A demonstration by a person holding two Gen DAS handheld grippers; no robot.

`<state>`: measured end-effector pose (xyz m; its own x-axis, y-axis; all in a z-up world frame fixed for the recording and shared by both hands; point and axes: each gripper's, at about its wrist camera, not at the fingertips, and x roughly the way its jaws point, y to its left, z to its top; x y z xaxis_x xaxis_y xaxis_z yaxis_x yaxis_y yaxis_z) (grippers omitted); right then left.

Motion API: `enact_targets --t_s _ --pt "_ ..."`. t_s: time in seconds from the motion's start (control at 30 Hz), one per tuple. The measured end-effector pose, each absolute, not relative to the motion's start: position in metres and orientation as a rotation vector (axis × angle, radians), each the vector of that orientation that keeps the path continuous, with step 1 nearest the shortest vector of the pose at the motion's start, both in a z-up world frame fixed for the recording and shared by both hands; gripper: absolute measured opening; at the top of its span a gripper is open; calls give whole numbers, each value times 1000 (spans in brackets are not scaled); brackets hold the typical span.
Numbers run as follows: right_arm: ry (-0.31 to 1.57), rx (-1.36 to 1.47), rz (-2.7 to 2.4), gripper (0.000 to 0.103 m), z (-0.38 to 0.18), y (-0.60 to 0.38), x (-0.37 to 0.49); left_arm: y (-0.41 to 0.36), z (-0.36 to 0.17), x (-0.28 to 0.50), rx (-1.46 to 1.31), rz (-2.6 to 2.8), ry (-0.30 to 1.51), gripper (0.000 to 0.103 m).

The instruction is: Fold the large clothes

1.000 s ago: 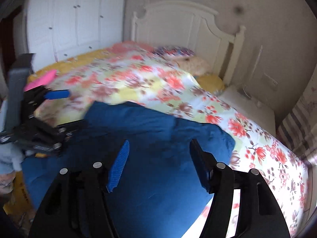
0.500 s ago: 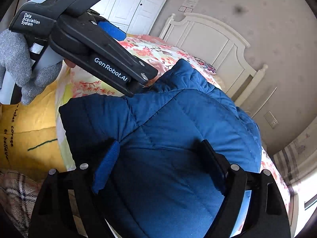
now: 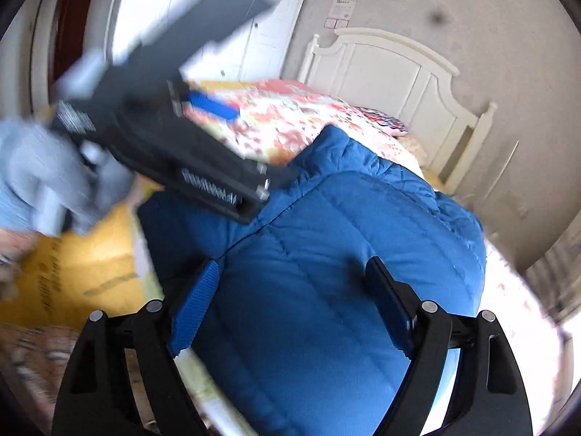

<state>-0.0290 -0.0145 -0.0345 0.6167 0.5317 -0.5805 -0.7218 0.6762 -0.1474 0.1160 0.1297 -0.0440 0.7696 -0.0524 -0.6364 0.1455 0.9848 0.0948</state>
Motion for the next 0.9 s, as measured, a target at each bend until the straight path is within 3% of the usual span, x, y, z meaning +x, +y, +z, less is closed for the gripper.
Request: enact_targets --t_s 0.13,0.33,0.47,0.53,0.77,0.9 --pt "575 -65 712 91 -18 -87 -8 138 -53 122 73 -150 717 101" --pt "834 412 663 93 -66 -169 42 142 -64 127 9 -178 742 101" --pt "934 490 722 94 -94 -157 54 150 -73 133 -81 -221 783 101" --pt "954 504 749 99 -99 -149 55 161 -82 139 -191 -266 829 101" --pt "981 507 751 99 -102 -143 64 193 -125 162 -604 -521 976 101" --pt "986 538 777 99 -113 -139 71 190 -128 163 -611 -577 963 101"
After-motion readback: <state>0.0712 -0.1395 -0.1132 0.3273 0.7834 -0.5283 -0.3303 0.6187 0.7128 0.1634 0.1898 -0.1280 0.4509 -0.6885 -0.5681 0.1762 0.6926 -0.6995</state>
